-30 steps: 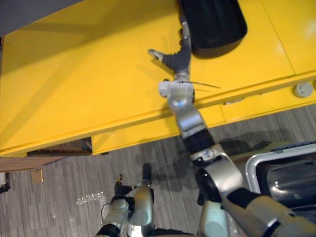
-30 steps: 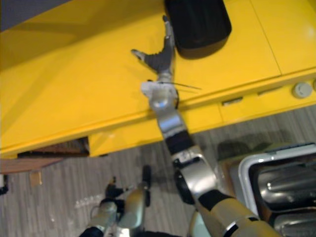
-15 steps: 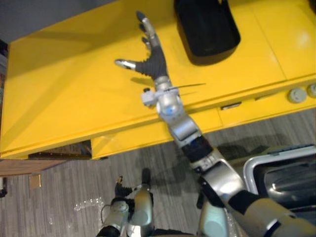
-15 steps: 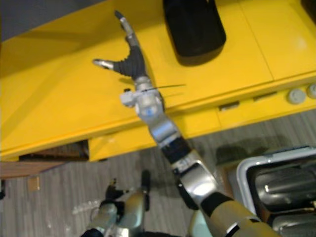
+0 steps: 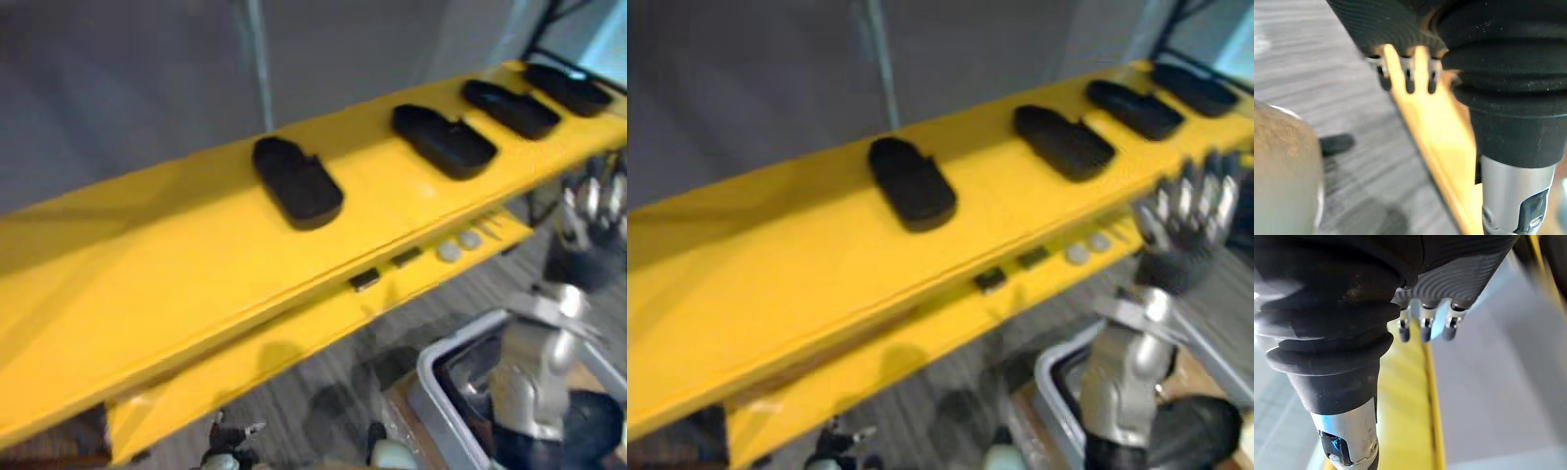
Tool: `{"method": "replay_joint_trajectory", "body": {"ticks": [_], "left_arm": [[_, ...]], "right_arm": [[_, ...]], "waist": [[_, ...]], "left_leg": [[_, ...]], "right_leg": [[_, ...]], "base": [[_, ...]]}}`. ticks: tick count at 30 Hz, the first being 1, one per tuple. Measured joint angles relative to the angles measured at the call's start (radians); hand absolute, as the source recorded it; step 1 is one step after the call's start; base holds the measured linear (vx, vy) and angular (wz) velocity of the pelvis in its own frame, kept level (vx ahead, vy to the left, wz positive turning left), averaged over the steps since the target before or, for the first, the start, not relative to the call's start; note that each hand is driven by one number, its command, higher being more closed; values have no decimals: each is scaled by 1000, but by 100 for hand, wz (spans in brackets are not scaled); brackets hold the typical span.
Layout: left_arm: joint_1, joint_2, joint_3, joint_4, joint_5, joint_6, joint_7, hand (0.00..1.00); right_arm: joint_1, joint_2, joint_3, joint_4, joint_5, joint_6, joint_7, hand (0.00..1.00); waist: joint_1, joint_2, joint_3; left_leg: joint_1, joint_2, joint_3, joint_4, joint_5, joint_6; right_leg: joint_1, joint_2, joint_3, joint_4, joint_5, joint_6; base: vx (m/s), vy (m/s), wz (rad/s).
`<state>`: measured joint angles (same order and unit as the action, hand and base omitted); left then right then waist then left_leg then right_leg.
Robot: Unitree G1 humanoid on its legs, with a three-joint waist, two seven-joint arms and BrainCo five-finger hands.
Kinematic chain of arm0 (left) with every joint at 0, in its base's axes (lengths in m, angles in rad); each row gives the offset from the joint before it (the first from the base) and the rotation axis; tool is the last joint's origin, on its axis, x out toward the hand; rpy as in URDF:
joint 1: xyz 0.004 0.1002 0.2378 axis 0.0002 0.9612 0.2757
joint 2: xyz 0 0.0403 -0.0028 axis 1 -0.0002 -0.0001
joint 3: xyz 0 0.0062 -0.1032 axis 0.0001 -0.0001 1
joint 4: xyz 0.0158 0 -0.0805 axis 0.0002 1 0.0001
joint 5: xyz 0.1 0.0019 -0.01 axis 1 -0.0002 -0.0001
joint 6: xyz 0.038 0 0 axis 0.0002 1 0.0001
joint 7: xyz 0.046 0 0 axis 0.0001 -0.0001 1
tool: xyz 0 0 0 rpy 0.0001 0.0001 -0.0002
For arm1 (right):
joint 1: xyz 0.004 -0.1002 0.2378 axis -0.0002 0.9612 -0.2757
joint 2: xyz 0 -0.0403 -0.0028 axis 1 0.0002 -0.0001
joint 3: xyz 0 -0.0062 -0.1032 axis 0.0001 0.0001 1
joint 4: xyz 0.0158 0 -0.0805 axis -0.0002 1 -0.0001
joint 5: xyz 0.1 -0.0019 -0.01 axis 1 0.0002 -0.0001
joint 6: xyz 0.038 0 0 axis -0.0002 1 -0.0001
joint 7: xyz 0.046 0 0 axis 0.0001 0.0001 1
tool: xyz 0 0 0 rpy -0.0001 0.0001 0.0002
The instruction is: Walk over and take plastic housings, then place them on the shelf
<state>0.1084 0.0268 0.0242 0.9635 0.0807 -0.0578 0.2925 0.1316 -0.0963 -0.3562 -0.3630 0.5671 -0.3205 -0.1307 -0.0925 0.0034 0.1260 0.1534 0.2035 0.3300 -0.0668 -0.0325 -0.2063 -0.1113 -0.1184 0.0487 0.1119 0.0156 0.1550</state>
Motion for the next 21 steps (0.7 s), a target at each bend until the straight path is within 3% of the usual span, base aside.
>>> {"method": "replay_joint_trajectory", "body": {"ticks": [3, 5, 10, 13, 15, 16, 17, 20, 21], "left_arm": [[7, 4, -7, 0, 37, -3, -16, 0], [2, 3, -8, 0, 74, -6, -28, 0], [4, -36, -9, 1, 134, -7, -34, 0], [2, -58, -9, 0, 149, -7, -38, 0], [0, -65, -7, -7, 155, -7, -38, 0], [-1, -77, -5, -34, 152, -8, -36, 0], [-2, -88, -3, -68, 146, -17, -32, 0], [-17, -89, -17, -103, 71, -45, -29, 0], [-29, -89, -17, -107, 41, -48, -22, 0]], "right_arm": [[134, 70, -45, 43, -5, 16, -2, 0], [258, 134, -69, 81, -60, 22, -5, 0], [378, 213, -71, 105, -116, 24, -31, 0], [346, 210, -46, 105, -138, 24, -40, 0], [315, 204, 20, 106, -138, 24, -40, 0], [300, 183, 79, 107, -137, 24, -37, 0], [279, 157, 135, 118, -133, 25, -27, 0], [200, 128, 204, 175, -130, 42, 2, 0], [148, 123, 218, 219, -129, 47, 9, 0]], "waist": [[-38, 0, -7], [-83, -2, -10], [-118, 5, -7], [-113, 16, 1], [-100, 9, 15], [-87, 13, 18], [-79, 19, 21], [-50, 21, 33], [-32, 19, 53]], "left_leg": [[22, 7, 97, 31, -38, -6], [28, 13, 158, 62, -63, -11], [89, 26, 290, 83, -96, -27], [101, 57, 372, 170, -146, -34], [68, 78, 302, 287, -172, 9], [19, 84, 186, 364, -192, 47], [-29, 78, 42, 428, -201, 62], [-85, 46, -166, 457, -228, 94], [-86, 41, -182, 436, -245, 78]], "right_leg": [[-18, 26, 83, -28, 26, 1], [-32, 43, 139, -50, 48, 0], [-37, 88, 237, -74, 71, -5], [-81, 139, 306, -63, 79, -14], [-100, 163, 365, -36, 83, -21], [-122, 177, 392, -20, 82, -25], [-140, 180, 404, -9, 82, -27], [-174, 184, 411, 3, 86, -24], [-184, 179, 400, 4, 93, -15]], "base": [[10, 29, -115], [9, 18, -83], [11, 15, -75], [-16, -12, -100], [13, -40, -102], [20, -31, -70], [4, 6, -53], [-54, 56, -8], [-95, 57, 19]]}}
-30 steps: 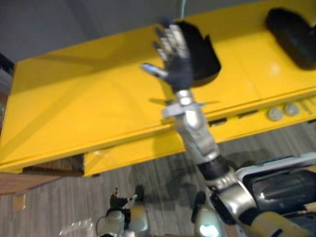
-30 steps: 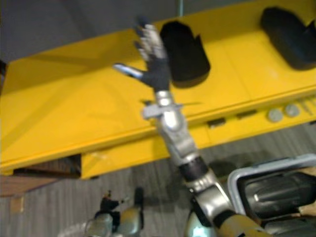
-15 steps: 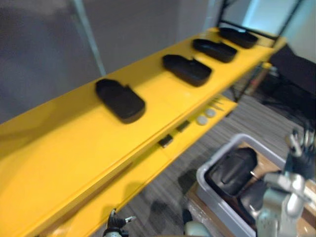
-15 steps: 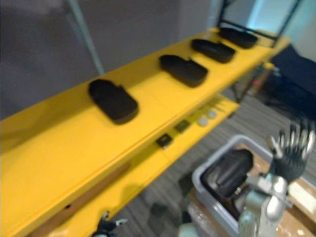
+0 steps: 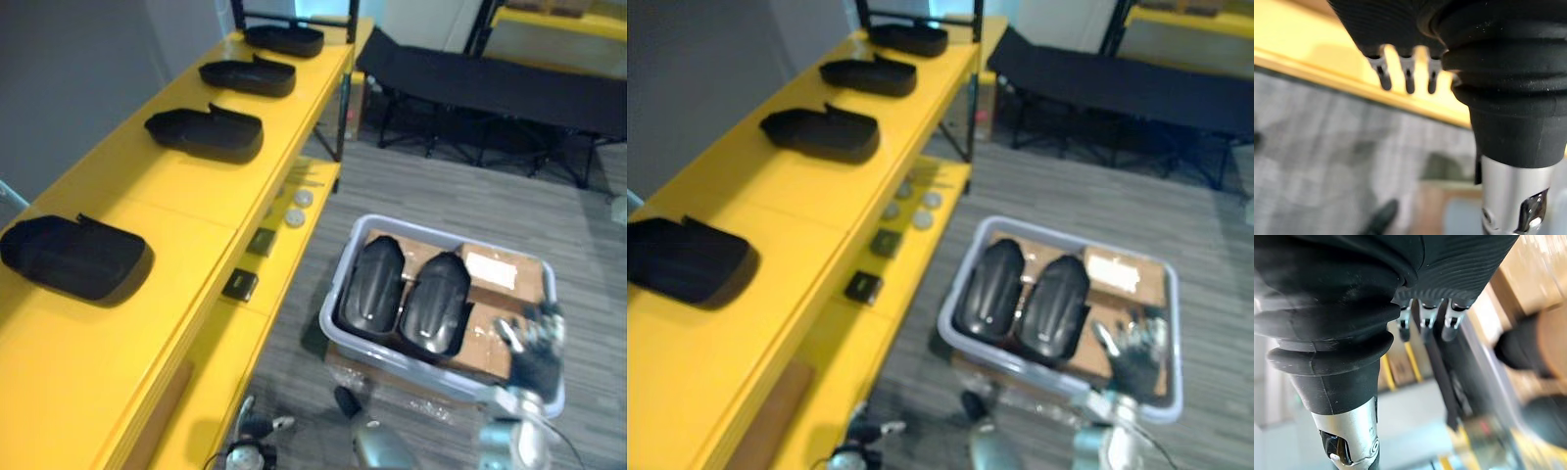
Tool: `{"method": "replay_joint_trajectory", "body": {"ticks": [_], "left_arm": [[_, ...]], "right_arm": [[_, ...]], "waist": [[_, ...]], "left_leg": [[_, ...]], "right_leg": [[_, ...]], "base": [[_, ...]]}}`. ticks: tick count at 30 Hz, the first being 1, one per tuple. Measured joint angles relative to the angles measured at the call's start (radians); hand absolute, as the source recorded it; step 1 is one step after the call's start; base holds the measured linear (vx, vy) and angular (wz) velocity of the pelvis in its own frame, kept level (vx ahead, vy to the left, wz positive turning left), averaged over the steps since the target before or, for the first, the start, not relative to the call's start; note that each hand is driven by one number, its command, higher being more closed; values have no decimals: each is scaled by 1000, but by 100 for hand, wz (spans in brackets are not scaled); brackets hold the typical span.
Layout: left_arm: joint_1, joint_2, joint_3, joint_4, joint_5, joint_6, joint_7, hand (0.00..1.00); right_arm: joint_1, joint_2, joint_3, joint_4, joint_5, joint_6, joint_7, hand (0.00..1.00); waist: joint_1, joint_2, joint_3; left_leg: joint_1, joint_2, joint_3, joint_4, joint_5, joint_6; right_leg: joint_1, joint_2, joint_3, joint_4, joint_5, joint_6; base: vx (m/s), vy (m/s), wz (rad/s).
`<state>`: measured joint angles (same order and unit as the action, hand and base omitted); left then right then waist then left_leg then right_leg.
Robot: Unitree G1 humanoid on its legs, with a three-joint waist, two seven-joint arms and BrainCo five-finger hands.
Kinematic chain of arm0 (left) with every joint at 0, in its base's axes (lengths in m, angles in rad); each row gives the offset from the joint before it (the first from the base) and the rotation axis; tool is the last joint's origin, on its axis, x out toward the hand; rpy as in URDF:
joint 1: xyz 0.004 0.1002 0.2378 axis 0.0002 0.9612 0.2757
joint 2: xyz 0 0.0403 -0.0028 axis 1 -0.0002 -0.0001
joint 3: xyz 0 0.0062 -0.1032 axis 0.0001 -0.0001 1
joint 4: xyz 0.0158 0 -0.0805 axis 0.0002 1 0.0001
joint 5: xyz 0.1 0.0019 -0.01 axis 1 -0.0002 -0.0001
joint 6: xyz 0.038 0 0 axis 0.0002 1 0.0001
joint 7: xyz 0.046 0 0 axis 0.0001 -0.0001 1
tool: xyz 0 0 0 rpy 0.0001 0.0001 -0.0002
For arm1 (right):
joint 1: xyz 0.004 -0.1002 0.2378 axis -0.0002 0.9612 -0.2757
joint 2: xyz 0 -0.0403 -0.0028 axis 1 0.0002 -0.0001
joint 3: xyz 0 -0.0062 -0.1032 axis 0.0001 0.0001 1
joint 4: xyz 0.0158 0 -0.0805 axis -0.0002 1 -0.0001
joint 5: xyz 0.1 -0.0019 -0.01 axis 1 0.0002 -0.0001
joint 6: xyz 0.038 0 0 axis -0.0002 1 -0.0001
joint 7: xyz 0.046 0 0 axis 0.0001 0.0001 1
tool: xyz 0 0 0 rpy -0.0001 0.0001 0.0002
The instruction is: Walk over and take plastic housings, then place them on the shelf
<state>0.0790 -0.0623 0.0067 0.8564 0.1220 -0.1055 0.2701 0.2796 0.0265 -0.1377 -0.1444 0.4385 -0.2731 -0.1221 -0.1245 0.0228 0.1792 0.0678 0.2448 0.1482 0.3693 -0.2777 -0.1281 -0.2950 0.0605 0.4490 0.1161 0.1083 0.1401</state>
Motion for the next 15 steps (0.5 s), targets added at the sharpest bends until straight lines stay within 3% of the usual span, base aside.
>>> {"method": "replay_joint_trajectory", "body": {"ticks": [2, 6, 8, 12, 13, 15], "left_arm": [[-2, -5, 0, -3, -8, -2, 5, 0], [2, -5, -7, 0, -36, -2, 17, 0], [-4, 2, -8, -24, -36, -3, 21, 0], [-22, 0, -8, -34, -23, -3, 19, 0], [-24, 2, -7, -42, -1, -1, 19, 0], [-30, 16, -5, -53, 14, -1, 21, 0]], "right_arm": [[-41, 0, 17, 34, 0, 12, 5, 0], [-108, 1, 67, 110, 0, 14, 12, 0], [-114, 16, 105, 160, 4, 22, 12, 0], [-45, 37, 122, 129, 34, 36, 20, 0], [-18, 44, 125, 94, 44, 36, 22, 0], [10, 46, 127, 67, 55, 36, 36, 0]], "waist": [[9, -7, 22], [41, -13, 52], [78, -29, 77], [83, -36, 114], [86, -46, 124], [89, -73, 134]], "left_leg": [[-2, -9, -1, -31, -14, -12], [-46, -28, -37, -30, -115, -23], [-85, -43, -82, 88, -179, -24], [-102, -62, -155, 302, -277, -6], [-109, -75, -148, 360, -303, 5], [-130, -96, -91, 414, -318, 38]], "right_leg": [[-6, -14, -14, 0, 9, 14], [-34, -46, -37, -2, 27, 44], [-28, -60, -50, 52, 17, 57], [10, -74, -98, 208, -55, 75], [20, -83, -89, 205, -43, 86], [16, -99, -66, 134, 61, 44]], "base": [[-141, 61, 34], [-160, 98, 30], [-240, 145, 25], [-174, 122, 39], [-252, 179, -39], [-308, 172, -92]]}}
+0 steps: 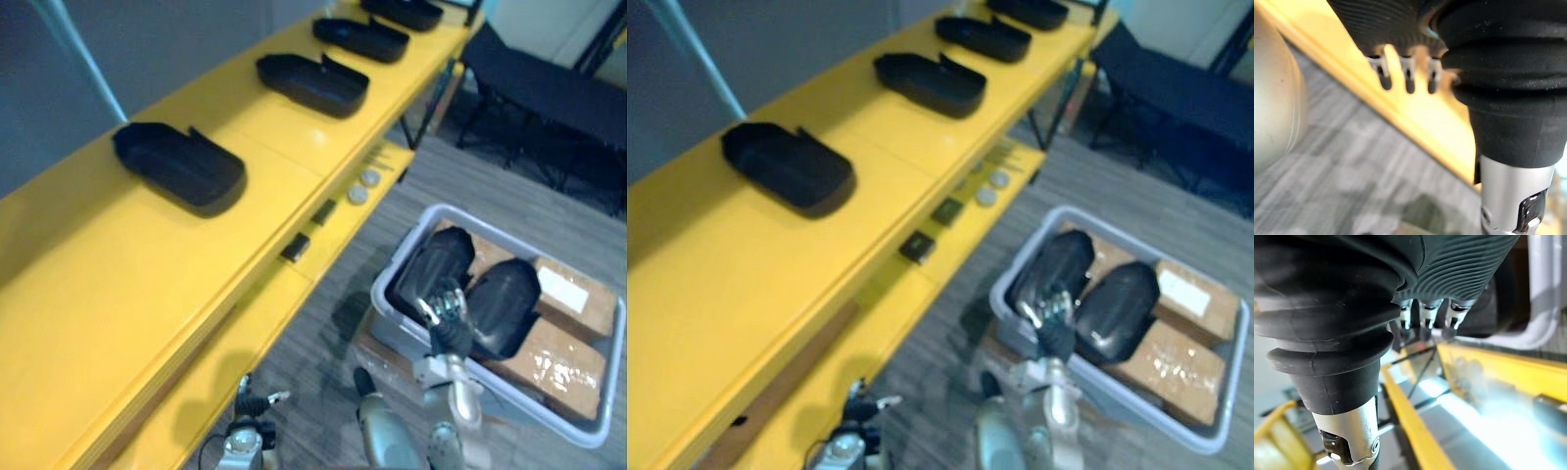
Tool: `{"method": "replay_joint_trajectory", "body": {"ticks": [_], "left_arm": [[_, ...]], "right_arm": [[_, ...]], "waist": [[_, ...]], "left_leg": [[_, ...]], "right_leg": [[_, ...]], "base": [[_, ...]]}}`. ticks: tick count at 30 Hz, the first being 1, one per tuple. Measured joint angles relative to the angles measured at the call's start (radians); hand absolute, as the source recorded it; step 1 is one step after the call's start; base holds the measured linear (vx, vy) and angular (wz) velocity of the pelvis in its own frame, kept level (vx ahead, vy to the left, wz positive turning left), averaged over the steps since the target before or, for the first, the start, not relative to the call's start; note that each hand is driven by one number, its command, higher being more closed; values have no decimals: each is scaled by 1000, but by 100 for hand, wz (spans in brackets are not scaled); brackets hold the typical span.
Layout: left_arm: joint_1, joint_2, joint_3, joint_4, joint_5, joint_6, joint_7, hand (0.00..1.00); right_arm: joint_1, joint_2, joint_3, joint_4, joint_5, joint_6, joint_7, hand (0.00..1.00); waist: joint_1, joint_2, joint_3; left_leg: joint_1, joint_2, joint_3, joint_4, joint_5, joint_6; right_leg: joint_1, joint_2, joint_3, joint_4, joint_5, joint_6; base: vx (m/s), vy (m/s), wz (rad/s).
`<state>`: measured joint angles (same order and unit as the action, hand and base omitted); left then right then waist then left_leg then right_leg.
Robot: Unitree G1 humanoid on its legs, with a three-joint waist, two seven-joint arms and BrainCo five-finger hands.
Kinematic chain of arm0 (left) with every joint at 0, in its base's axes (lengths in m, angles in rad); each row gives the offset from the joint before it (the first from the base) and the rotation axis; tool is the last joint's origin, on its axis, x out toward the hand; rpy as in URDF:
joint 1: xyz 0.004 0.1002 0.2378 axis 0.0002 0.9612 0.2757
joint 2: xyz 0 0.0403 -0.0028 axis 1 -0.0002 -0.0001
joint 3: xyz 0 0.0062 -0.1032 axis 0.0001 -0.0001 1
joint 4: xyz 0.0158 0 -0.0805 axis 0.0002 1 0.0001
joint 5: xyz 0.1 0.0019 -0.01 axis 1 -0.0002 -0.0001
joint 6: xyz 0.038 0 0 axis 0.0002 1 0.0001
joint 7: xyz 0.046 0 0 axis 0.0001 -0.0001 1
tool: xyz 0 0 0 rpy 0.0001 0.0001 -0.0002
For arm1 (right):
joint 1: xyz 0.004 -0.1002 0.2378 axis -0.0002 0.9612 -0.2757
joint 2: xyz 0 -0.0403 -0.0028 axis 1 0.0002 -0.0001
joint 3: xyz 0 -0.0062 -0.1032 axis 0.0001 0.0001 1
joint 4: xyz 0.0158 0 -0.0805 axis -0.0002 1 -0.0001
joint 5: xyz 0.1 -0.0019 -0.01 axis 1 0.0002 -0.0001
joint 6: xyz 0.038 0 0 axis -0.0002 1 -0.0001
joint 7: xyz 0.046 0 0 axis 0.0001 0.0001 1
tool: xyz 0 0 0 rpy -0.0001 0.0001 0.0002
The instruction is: Walk over and take plastic housings, then place them on the shelf
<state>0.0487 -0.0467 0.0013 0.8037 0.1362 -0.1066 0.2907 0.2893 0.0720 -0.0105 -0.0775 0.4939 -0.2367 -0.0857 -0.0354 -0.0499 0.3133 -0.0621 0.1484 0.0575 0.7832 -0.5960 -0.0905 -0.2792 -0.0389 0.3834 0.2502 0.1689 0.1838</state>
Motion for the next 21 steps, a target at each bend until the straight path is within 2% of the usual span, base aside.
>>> {"method": "replay_joint_trajectory", "body": {"ticks": [1, 2, 3, 4, 5, 6, 8, 9, 11, 12, 13, 15, 17, 18, 19, 20, 21], "left_arm": [[-17, 0, 26, 3, 0, 1, 2, 0], [-35, 2, 59, 13, 0, 2, 8, 0], [-44, 3, 67, 25, 0, 5, 11, 0], [-55, 8, 66, 42, 0, 7, 11, 0], [-64, 27, 65, 59, 0, 8, 11, 0], [-65, 45, 65, 70, -1, 9, 10, 0], [-61, 66, 70, 73, -2, 11, 11, 0], [-49, 104, 100, 82, -8, 13, 11, 0], [-35, 126, 133, 84, -20, 12, 10, 0], [-22, 143, 156, 81, -20, 7, 10, 0], [-20, 150, 158, 85, -20, 8, 9, 0], [9, 153, 183, 117, -21, 8, 7, 0], [36, 149, 189, 143, -21, 12, 7, 0], [46, 145, 198, 145, -21, 13, 8, 0], [69, 131, 234, 146, -43, 12, 12, 0], [72, 118, 257, 150, -70, 12, 14, 0], [72, 115, 260, 159, -88, 12, 15, 0]], "right_arm": [[5, -3, 3, 2, 5, 0, 0, 0], [14, -6, 5, 7, 5, 1, -1, 0], [24, -6, 3, 13, 4, 1, -1, 0], [23, -7, 3, 33, 3, 2, 0, 0], [4, -9, 3, 86, 2, 4, 0, 0], [-28, -13, 18, 147, -2, 14, 1, 0], [-55, -19, 38, 182, -22, 20, 4, 0], [-97, -24, 74, 209, -46, 24, 23, 0], [-117, -24, 84, 211, -59, 24, 34, 0], [-128, -25, 84, 211, -58, 24, 44, 0], [-138, -31, 83, 214, -56, 24, 47, 0], [-159, -102, 83, 239, -47, 24, 49, 0], [-157, -140, 83, 256, -35, 24, 49, 0], [-159, -158, 88, 269, -35, 24, 50, 0], [-169, -186, 99, 302, -36, 24, 49, 0], [-180, -201, 98, 328, -36, 24, 42, 0], [-184, -203, 92, 336, -35, 25, 40, 0]], "waist": [[9, -5, 12], [25, -2, 24], [28, -4, 24], [35, -3, 25], [38, -3, 25], [39, -3, 22], [44, -7, 15], [61, -20, 5], [78, -35, -11], [90, -49, -37], [86, -47, -45], [80, -6, -61], [79, -2, -59], [80, -1, -59], [83, 9, -53], [80, 23, -41], [76, 26, -36]], "left_leg": [[-15, 5, 60, -1, 15, 41], [-31, 25, 142, -18, 51, 64], [-38, 28, 169, -34, 69, 71], [-45, 35, 206, -69, 103, 79], [-41, 39, 250, -138, 162, 87], [-38, 39, 290, -242, 243, 90], [-39, 40, 321, -323, 298, 95], [-57, 51, 370, -395, 358, 87], [-85, 76, 416, -394, 376, 74], [-122, 92, 451, -370, 390, 55], [-144, 106, 449, -347, 397, 44], [-155, 152, 444, -360, 428, 17], [-132, 167, 445, -362, 441, 9], [-130, 174, 430, -355, 441, 9], [-141, 187, 338, -330, 441, 10], [-158, 189, 202, -295, 441, 9], [-164, 180, 139, -300, 434, 4]], "right_leg": [[2, -13, -37, -129, 166, -109], [-22, -28, -201, -101, 165, -174], [-45, -38, -293, -17, 83, -177], [-70, -51, -396, 118, -25, -181], [-73, -74, -482, 277, -151, -205], [-28, -123, -554, 410, -262, -203], [23, -164, -582, 439, -305, -190], [113, -225, -579, 402, -311, -167], [176, -278, -577, 321, -286, -136], [199, -324, -569, 218, -193, -113], [203, -311, -557, 174, -203, -68], [182, -257, -574, 85, -225, -15], [190, -244, -577, 30, -249, 48], [192, -230, -571, 3, -249, 47], [191, -196, -544, -37, -246, 41], [193, -169, -526, -53, -244, 27], [192, -161, -517, -55, -241, 20]], "base": [[-448, 147, -150], [-460, 147, -153], [-377, 110, -127], [-268, 94, -105], [-301, 63, -118], [-248, 20, -93], [-149, -93, -83], [-161, -184, -104], [-164, -255, -116], [-121, -247, -102], [-126, -322, -111], [-119, -343, -110], [-41, -217, -96], [-29, -240, -120], [-33, -211, -113], [-45, -185, -102], [-71, -98, -64]]}}
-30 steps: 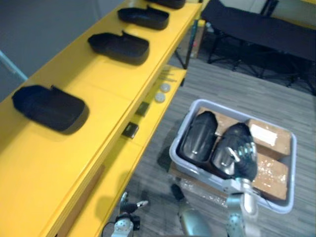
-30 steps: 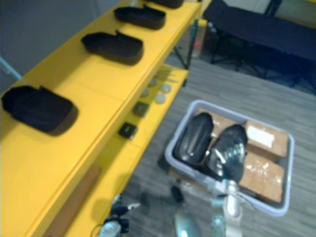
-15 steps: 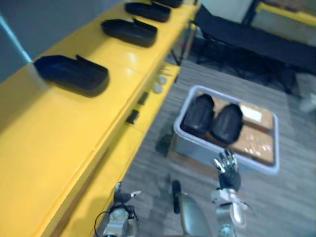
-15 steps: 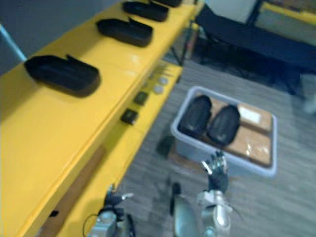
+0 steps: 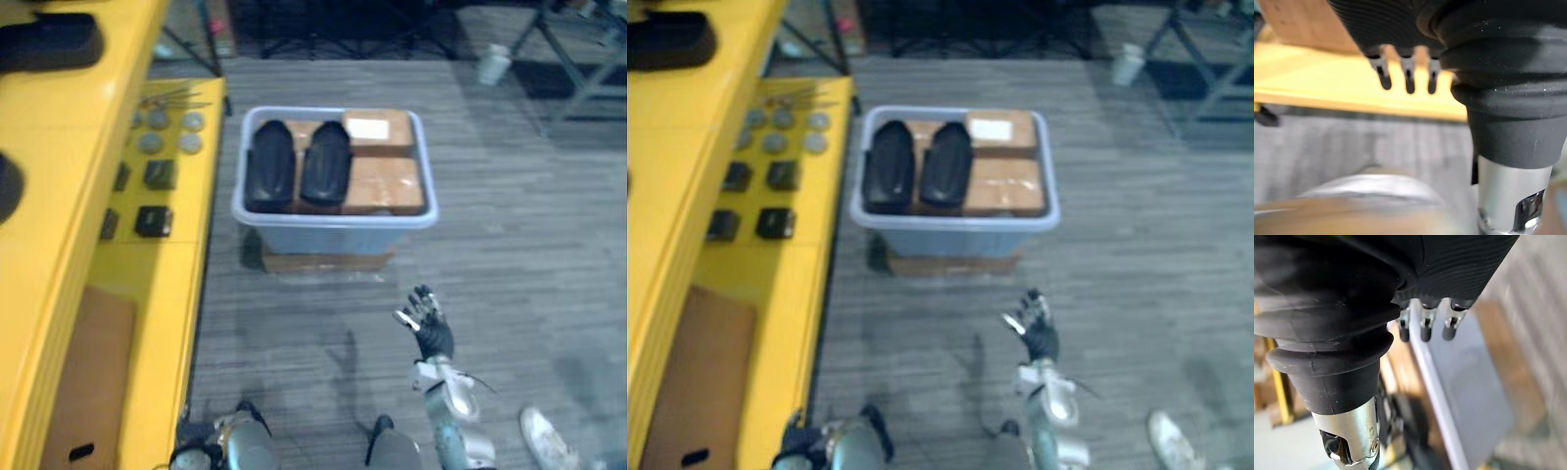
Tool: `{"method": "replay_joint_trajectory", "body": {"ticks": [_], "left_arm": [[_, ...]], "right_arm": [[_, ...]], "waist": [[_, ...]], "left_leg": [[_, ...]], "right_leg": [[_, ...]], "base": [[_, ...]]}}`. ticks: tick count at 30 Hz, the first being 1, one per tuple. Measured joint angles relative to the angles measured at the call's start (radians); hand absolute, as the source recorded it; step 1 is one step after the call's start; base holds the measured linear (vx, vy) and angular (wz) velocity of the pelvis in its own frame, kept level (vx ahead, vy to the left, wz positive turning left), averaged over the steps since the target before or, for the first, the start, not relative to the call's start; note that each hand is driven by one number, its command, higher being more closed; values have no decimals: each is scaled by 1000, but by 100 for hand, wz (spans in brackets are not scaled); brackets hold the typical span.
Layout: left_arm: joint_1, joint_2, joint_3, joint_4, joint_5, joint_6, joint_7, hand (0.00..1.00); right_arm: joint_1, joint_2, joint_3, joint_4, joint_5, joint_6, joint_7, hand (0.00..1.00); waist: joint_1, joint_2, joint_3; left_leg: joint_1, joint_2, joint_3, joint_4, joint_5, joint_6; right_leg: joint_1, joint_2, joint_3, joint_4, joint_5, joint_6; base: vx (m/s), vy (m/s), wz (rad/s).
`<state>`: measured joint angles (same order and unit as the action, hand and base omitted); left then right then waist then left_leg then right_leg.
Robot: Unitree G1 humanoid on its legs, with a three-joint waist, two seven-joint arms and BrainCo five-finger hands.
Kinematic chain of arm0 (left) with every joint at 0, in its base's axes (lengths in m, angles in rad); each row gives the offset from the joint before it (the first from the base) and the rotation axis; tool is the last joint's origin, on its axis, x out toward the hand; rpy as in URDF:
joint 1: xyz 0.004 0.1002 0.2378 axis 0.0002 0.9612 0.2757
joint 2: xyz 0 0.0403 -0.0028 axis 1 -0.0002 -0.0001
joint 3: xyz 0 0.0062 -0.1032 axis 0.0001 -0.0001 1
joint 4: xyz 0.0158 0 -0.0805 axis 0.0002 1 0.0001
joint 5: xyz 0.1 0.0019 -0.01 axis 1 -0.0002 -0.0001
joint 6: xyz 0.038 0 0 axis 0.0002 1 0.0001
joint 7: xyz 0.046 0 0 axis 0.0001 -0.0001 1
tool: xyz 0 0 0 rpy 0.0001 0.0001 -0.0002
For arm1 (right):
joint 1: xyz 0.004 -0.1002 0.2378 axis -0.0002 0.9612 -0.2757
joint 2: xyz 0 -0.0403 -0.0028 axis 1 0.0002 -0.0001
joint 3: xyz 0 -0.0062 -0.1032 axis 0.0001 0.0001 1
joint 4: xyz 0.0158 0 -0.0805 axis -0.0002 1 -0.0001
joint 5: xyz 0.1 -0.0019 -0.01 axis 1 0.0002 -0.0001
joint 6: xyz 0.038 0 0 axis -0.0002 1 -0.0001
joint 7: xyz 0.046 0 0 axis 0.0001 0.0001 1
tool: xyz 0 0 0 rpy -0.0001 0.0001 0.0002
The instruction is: Walk over and take plastic housings, then place them on the shelf
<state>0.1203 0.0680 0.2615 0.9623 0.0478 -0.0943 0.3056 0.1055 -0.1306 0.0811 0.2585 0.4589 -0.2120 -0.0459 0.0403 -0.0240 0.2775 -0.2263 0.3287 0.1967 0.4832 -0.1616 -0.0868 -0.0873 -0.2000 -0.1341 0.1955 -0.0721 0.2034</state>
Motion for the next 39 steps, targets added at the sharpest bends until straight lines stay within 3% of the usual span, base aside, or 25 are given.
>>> {"method": "replay_joint_trajectory", "body": {"ticks": [1, 5, 10, 15, 18, 20, 21, 23, 25, 26, 28, 30, 31, 32, 33, 34, 36, 37, 38, 39], "left_arm": [[-1, -4, -1, 18, -17, 1, 6, 0], [-1, -3, -1, 31, -90, -1, 6, 0], [0, -13, -40, 18, -84, 1, 34, 0], [-1, 6, -121, -11, -62, 1, 32, 0], [-5, 23, -158, -12, -13, 4, 20, 0], [-1, 48, -192, -12, 4, 12, 8, 0], [3, 61, -206, -11, 10, 16, 4, 0], [13, 66, -207, -11, 14, 26, 3, 0], [0, 65, -208, -10, 41, 34, 4, 0], [-13, 59, -208, -12, 41, 32, 5, 0], [-37, 58, -205, -10, 38, 32, 6, 0], [-41, 62, -198, -8, 29, 32, 7, 0], [-40, 20, -197, -2, 15, 29, 11, 0], [-42, 0, -191, -5, -6, 17, 17, 0], [-40, -17, -173, -2, -15, 8, 23, 0], [-39, -29, -152, 0, -33, 7, 28, 0], [-37, -56, -83, 0, -99, 3, 41, 0], [-33, -66, -72, -2, -133, -1, 42, 0], [-25, -78, -56, -16, -161, -5, 42, 0], [-15, -80, -44, -28, -167, -8, 39, 0]], "right_arm": [[6, 0, -14, 8, 1, 0, -7, 0], [8, 21, -74, 18, -3, 0, -59, 0], [28, 45, -154, 1, -32, 0, -127, 0], [52, 89, -185, -2, -17, -2, -147, 0], [85, 132, -182, -2, 33, -2, -145, 0], [110, 179, -174, -4, 65, -2, -144, 0], [121, 193, -160, -4, 80, 1, -143, 0], [122, 194, -133, -7, 84, 2, -126, 0], [123, 190, -131, -7, 77, 3, -124, 0], [121, 184, -137, -6, 75, 13, -122, 0], [113, 181, -138, -3, 75, 20, -124, 0], [119, 175, -137, 2, 74, 21, -127, 0], [115, 137, -138, -4, 75, 22, -126, 0], [120, 118, -141, -21, 74, 22, -123, 0], [128, 94, -140, -24, 74, 24, -116, 0], [124, 85, -139, -24, 74, 29, -108, 0], [131, 76, -138, -24, 71, 39, -97, 0], [144, 76, -139, -24, 71, 39, -86, 0], [157, 61, -139, -24, 74, 39, -83, 0], [167, 47, -141, -24, 82, 39, -75, 0]], "waist": [[-8, 0, 1], [-11, 2, -1], [-21, 11, 1], [-23, 22, -5], [-23, 19, -7], [-27, -5, -17], [-27, -20, -20], [-27, -26, -25], [-43, -8, -27], [-51, 3, -30], [-52, 9, -30], [-55, 6, -31], [-56, 48, -39], [-56, 55, -37], [-57, 67, -42], [-57, 71, -44], [-57, 68, -44], [-59, 68, -44], [-54, 71, -46], [-53, 70, -45]], "left_leg": [[29, -27, -103, -65, -8, -12], [95, -56, -84, -239, 25, -106], [98, -108, -75, -252, 42, -119], [102, -111, -85, -283, 73, -124], [127, -115, -82, -277, 53, -121], [153, -120, -74, -251, 16, -127], [186, -117, -57, -257, 5, -133], [252, -92, -22, -293, 12, -135], [291, -63, -14, -333, 20, -144], [300, -32, -13, -352, 23, -152], [306, 15, -12, -357, 15, -169], [333, 42, -24, -380, 12, -173], [329, 77, -47, -382, 41, -169], [318, 73, -76, -374, 65, -183], [301, 77, -109, -350, 79, -165], [288, 81, -123, -327, 92, -145], [190, 83, -159, -218, 221, -10], [152, 92, -147, -176, 281, 20], [115, 78, -106, -97, 271, 17], [88, 33, -55, -21, 187, 1]], "right_leg": [[-7, 7, 3, -5, 6, -8], [-46, -5, 41, -65, 60, 1], [7, -59, 18, -147, 108, 24], [19, -59, 2, -177, 127, 18], [9, -66, 18, -103, 80, 26], [-16, -80, 38, -6, 26, 11], [-37, -79, 57, 72, 17, 1], [-58, -77, 39, 143, 21, 2], [-98, -67, 5, 229, 20, 1], [-134, -48, -4, 227, -24, -50], [-189, -24, 3, 170, -27, -68], [-186, -16, -1, 123, 95, -39], [-228, 12, 2, 245, 23, -63], [-272, 1, 7, 355, -56, -66], [-297, -11, -4, 442, -132, -75], [-299, -14, -15, 472, -163, -85], [-248, -31, -83, 477, -220, -117], [-202, -33, -123, 435, -222, -127], [-132, -32, -174, 369, -209, -146], [-43, -16, -224, 264, -180, -153]], "base": [[-69, -29, -46], [-99, 34, -26], [-125, 94, 16], [-109, 2, 5], [-43, 27, -3], [5, 52, -21], [42, 29, -36], [57, -6, -50], [48, -17, -27], [13, -27, -13], [57, -151, -5], [140, -252, 15], [163, -284, 33], [196, -361, 46], [127, -291, 51], [188, -407, 62], [241, -449, 80], [236, -373, 93], [262, -419, 99], [200, -320, 72]]}}
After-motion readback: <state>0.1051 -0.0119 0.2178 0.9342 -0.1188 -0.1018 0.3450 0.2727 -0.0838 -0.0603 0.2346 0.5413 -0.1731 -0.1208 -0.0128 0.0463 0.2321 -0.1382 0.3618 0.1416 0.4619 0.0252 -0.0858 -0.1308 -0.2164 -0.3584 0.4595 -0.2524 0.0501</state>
